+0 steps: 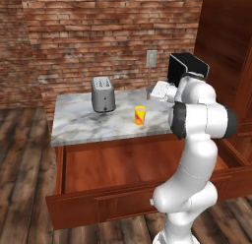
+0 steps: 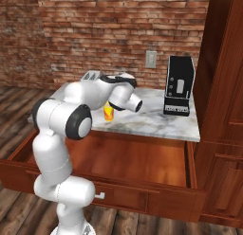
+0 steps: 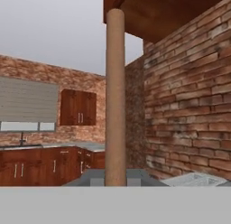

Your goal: Pick up the straw from the left drawer and put it inside the smoothie cup.

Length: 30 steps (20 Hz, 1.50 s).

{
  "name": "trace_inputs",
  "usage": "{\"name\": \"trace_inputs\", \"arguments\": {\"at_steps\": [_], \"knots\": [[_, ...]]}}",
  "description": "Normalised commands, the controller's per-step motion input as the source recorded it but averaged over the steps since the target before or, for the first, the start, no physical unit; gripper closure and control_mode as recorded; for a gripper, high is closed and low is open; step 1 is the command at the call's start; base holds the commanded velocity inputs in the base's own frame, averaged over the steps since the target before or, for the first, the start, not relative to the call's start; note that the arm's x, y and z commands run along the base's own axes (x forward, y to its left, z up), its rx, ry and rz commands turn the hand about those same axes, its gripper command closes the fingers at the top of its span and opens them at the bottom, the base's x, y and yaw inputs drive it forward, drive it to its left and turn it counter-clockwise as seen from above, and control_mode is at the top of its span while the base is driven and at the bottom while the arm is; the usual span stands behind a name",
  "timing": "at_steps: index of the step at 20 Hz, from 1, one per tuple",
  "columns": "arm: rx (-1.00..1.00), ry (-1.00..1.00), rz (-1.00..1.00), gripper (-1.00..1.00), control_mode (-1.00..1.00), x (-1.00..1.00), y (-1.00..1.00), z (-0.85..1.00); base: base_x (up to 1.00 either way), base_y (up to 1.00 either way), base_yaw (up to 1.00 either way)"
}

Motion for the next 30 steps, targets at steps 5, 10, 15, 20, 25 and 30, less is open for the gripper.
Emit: {"name": "trace_inputs", "arguments": {"at_steps": [5, 10, 15, 20, 25, 30], "knots": [[0.0, -0.12, 0.11, 1.0, -1.0, 0.1, 0.0, -0.23, 0.0, 0.0, 0.0], [0.0, -0.1, 0.07, 1.0, -1.0, 0.06, 0.0, -0.17, 0.0, 0.0, 0.0], [0.0, -0.01, 0.01, 1.0, -1.0, 0.01, 0.02, -0.02, 0.0, 0.0, 0.0], [0.0, 0.0, 0.0, 1.0, -1.0, 0.0, 0.07, -0.01, 0.0, 0.0, 0.0], [0.0, -0.01, 0.0, 1.0, -1.0, 0.0, 0.18, -0.1, 0.0, 0.0, 0.0], [-0.01, -0.02, 0.0, 1.0, -1.0, 0.01, 0.18, -0.16, 0.0, 0.0, 0.0]]}}
